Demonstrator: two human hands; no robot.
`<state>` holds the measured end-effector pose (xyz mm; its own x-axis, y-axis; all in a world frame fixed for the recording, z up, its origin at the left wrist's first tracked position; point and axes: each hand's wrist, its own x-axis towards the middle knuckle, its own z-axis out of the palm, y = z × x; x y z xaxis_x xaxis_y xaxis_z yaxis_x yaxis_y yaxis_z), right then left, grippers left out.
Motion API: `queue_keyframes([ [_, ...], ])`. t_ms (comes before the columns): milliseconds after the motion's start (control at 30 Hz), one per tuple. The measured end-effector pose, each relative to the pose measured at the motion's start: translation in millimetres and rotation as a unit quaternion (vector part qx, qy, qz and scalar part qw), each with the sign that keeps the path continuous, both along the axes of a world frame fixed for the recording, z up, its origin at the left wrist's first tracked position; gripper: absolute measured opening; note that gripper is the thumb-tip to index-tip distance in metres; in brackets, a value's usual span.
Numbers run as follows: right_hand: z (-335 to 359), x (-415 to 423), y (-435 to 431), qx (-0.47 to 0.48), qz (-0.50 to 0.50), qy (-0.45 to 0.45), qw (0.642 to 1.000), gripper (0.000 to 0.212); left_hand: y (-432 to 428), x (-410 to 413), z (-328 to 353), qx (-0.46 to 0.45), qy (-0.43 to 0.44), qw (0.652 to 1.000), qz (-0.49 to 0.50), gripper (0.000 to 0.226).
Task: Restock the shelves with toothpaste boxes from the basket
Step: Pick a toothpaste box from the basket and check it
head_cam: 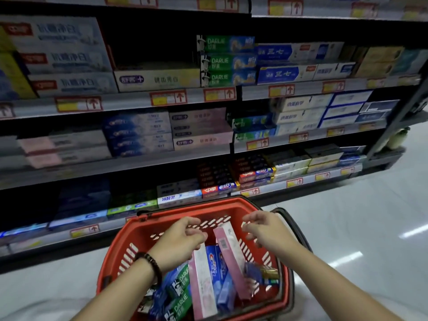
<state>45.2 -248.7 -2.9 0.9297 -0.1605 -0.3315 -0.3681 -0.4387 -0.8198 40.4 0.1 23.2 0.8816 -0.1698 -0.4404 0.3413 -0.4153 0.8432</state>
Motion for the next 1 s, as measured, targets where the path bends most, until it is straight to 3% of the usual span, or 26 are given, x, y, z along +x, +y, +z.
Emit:
queue_keyframes([
  [200,-4,-4,-7,-0.133,0.09,0.045,0.986,0.01,2,-2,-4,0.026,-0.003,0.999,-0.037,0.027],
  [400,-3,-13,-9,-0.306,0.243,0.079,0.917,0.042,13,1,-3,0.057,-0.004,0.996,-0.074,0.019],
  [700,-15,-23,-11,-0.357,0.334,0.152,0.859,0.078,22,2,-6,0.071,0.003,0.995,-0.075,0.013],
  [900,-27,-27,-12,-0.421,0.369,0.164,0.812,0.067,19,1,-9,0.08,-0.003,0.993,-0.088,0.018],
  [1000,-31,-28,-12,-0.427,0.368,0.153,0.812,0.052,16,1,-11,0.083,-0.007,0.992,-0.096,0.018],
])
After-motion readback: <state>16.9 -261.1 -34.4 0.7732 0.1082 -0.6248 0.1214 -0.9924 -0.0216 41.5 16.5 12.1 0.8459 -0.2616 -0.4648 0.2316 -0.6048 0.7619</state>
